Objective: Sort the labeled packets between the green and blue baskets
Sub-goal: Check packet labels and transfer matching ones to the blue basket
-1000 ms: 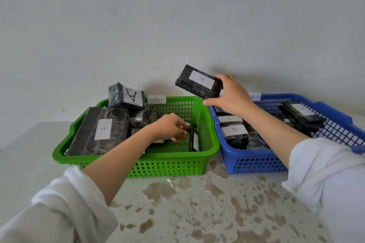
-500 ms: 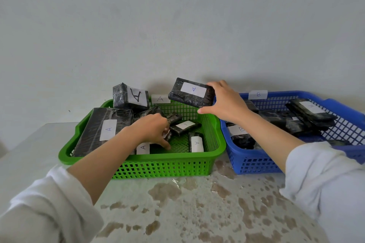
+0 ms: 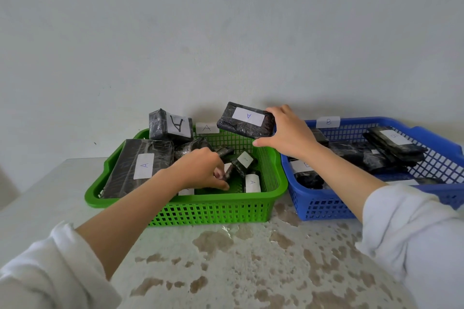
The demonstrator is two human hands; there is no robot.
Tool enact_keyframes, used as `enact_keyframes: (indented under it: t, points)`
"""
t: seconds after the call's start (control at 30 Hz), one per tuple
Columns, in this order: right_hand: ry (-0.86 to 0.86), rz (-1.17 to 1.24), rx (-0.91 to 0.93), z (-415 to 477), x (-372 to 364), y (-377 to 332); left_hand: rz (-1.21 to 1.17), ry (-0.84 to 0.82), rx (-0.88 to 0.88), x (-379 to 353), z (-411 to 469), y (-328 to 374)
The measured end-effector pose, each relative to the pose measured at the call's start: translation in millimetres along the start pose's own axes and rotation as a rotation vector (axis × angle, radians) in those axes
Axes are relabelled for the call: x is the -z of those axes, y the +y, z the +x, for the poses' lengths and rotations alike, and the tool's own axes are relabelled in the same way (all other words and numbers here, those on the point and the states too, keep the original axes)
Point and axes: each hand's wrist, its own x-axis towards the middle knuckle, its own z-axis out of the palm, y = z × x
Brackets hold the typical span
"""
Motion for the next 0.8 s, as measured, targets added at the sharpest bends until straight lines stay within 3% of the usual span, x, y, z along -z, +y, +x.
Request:
enact_keyframes:
  t: [0.17,0.27,0.5,0.7,0.8]
  points:
    - [-0.006,-0.011,0.005,-2.4,5.3,-1.9,-0.176,-0.109,0.13,-7.2,5.0,0.5]
    - [0.001,-0.015,0.0,-2.2,8.2,-1.3,-0.152,-0.162,0.248,-7.2,10.3,4.4]
    - [0.045,-0.038,-0.071,-5.2,11.5,4.9,-0.397,-0.122,0.508,-7.0,24.1,15.7]
    - [0.007,-0.078,-0.1,-7.5,12.3,-4.4,-0.71,-0.007,0.608,4.1,17.0,6.9]
    - [-0.029,-0.141,-0.069,-7.3,0.6,-20.4,-0.724,0.006,0.656,13.0,6.0,3.1]
